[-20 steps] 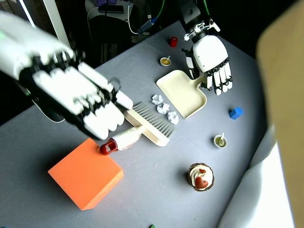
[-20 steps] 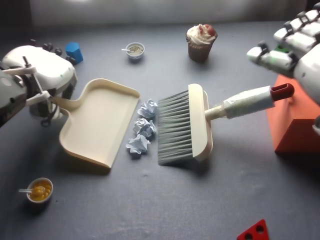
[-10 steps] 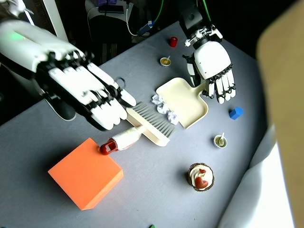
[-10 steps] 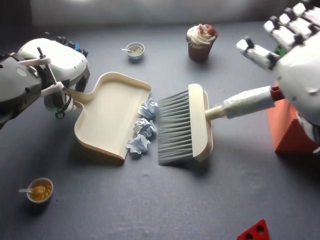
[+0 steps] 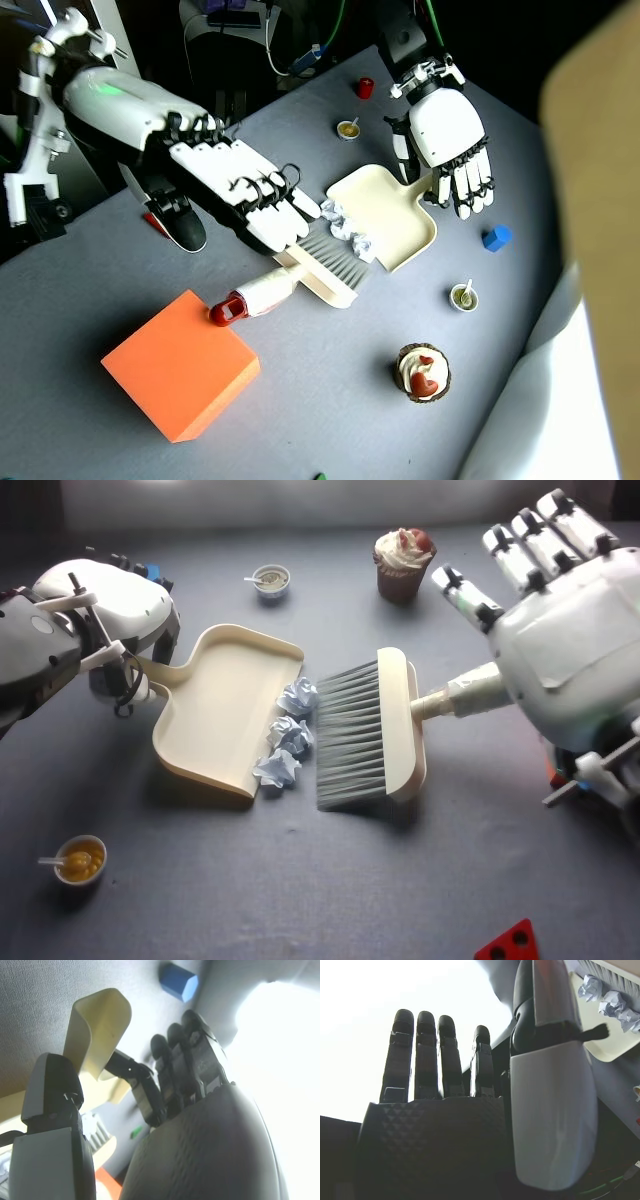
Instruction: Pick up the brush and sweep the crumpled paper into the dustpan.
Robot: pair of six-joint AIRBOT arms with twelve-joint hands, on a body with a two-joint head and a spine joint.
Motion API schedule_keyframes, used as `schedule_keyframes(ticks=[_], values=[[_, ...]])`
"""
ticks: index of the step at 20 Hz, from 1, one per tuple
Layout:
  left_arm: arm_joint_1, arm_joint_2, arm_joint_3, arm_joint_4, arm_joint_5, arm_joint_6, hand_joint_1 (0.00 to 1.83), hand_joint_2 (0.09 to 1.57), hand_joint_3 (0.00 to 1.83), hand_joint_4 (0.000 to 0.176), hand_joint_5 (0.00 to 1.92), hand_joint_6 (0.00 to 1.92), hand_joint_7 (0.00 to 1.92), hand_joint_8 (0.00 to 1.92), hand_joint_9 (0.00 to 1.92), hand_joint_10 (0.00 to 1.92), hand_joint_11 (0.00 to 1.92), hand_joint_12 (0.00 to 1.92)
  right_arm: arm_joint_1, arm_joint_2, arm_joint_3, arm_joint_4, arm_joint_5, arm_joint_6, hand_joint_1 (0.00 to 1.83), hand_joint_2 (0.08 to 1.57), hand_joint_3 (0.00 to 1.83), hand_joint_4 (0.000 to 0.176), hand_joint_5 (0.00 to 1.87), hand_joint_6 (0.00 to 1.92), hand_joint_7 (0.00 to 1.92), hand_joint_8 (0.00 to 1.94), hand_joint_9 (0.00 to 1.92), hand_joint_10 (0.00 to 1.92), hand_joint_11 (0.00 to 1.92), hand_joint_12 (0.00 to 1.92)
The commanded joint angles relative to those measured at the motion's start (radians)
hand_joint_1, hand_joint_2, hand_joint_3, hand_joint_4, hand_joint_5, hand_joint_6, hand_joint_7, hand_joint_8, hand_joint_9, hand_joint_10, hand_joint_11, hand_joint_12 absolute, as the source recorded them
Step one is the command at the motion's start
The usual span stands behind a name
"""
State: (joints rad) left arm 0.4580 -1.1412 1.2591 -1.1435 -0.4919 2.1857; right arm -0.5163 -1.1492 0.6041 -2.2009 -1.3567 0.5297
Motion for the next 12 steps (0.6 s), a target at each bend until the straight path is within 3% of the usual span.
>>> schedule_keyframes(ticks=[1, 8, 12], values=[[-0.009, 0.005, 0.007, 0.036, -0.078, 0.002, 1.08, 1.15, 0.0, 0.0, 0.91, 1.09, 0.41, 0.0, 0.31, 0.0, 0.27, 0.01, 0.001, -0.01, 0.012, -0.104, -0.093, 0.005, 1.19, 0.95, 0.0, 0.0, 0.24, 0.0, 0.24, 0.0, 0.25, 0.0, 0.21, 0.0], [-0.005, 0.019, -0.007, 0.029, -0.061, 0.002, 1.09, 1.15, 0.0, 0.0, 0.92, 1.07, 0.44, 0.0, 0.35, 0.0, 0.33, 0.03, -0.063, -0.193, 0.187, -0.152, -0.147, 0.066, 1.17, 0.94, 0.0, 0.0, 0.19, 0.0, 0.21, 0.0, 0.21, 0.0, 0.19, 0.0], [-0.005, 0.025, -0.008, 0.03, -0.054, 0.002, 1.08, 1.15, 0.0, 0.0, 0.92, 1.08, 0.43, 0.0, 0.33, 0.0, 0.31, 0.03, -0.079, -0.253, 0.255, -0.158, -0.181, 0.075, 1.16, 0.93, 0.0, 0.0, 0.15, 0.0, 0.16, 0.0, 0.18, 0.0, 0.17, 0.0]])
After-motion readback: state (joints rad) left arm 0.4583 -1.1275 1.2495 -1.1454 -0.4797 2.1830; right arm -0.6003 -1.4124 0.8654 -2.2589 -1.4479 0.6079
